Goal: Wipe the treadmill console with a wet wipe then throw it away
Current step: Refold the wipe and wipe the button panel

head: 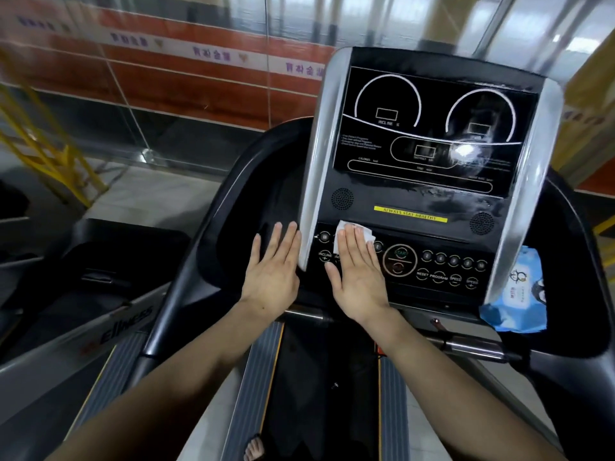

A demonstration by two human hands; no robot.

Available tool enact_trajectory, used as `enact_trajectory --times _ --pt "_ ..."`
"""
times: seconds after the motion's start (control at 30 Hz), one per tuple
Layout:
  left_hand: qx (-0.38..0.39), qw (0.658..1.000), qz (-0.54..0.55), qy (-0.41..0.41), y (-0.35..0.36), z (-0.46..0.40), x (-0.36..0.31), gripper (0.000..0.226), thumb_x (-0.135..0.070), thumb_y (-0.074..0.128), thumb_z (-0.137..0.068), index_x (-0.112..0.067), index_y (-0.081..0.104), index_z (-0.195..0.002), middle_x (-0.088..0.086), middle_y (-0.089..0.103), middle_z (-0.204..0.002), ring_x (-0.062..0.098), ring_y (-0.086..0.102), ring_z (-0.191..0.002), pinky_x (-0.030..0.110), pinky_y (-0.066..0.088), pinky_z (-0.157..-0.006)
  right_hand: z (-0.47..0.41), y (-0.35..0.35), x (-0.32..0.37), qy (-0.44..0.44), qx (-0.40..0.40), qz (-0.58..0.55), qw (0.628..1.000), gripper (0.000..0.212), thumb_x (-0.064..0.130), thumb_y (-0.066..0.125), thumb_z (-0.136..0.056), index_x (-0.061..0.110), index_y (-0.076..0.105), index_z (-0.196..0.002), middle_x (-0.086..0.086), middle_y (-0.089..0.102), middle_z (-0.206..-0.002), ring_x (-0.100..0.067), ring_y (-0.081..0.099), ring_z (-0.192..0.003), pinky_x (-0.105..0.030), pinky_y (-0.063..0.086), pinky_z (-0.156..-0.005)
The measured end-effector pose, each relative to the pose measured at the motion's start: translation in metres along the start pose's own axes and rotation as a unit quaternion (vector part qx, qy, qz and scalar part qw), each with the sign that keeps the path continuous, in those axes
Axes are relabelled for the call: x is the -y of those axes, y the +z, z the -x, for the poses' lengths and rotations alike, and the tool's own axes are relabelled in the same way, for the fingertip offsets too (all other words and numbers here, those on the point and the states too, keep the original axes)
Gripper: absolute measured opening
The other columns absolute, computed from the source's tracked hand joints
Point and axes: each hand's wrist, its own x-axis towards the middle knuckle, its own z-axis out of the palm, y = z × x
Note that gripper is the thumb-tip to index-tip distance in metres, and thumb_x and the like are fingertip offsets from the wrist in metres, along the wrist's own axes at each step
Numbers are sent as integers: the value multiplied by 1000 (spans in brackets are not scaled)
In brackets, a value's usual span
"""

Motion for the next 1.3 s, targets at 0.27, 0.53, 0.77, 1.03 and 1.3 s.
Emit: enact_trajectory --times 0.27,0.53,0.77,1.03,1.3 --pt "34 999 6 19 -1 0 17 80 -17 40 -101 -16 -8 -165 -2 -18 -173 27 -22 -158 57 -4 -129 -23 3 33 -44 24 -8 999 68 48 13 -110 15 0 -168 2 -9 -176 -10 -17 -160 -40 -3 -133" --pt "28 999 20 24 -5 -1 13 81 -17 40 -101 -17 -11 -164 -3 -20 -173 27 -23 -158 56 -3 -130 -6 9 26 -94 26 48 994 66 45 24 -110 15 12 -168 1 3 -176 -11 -8 -162 -44 8 -133" --pt "24 999 19 25 -9 1 3 82 -17 41 -101 -17 -11 -165 -3 -20 -173 26 -23 -158 55 -3 -130 3 6 14 -114 24 87 989 67 45 31 -109 13 18 -167 0 6 -176 -12 -1 -162 -43 14 -132" --pt "7 999 0 50 -8 -1 -46 83 -17 43 -100 -15 -10 -164 0 -20 -173 25 -24 -158 55 -3 -130 24 -5 -31 -56 3 67 996 67 47 29 -109 13 23 -166 -3 15 -175 -12 6 -162 -42 17 -132" --pt "2 997 -8 77 -4 -19 -119 82 -17 42 -101 -14 -10 -164 0 -22 -172 26 -24 -158 55 -5 -129 53 -35 -111 2 -9 50 999 68 49 25 -110 16 12 -168 0 4 -176 -10 0 -162 -38 8 -132"
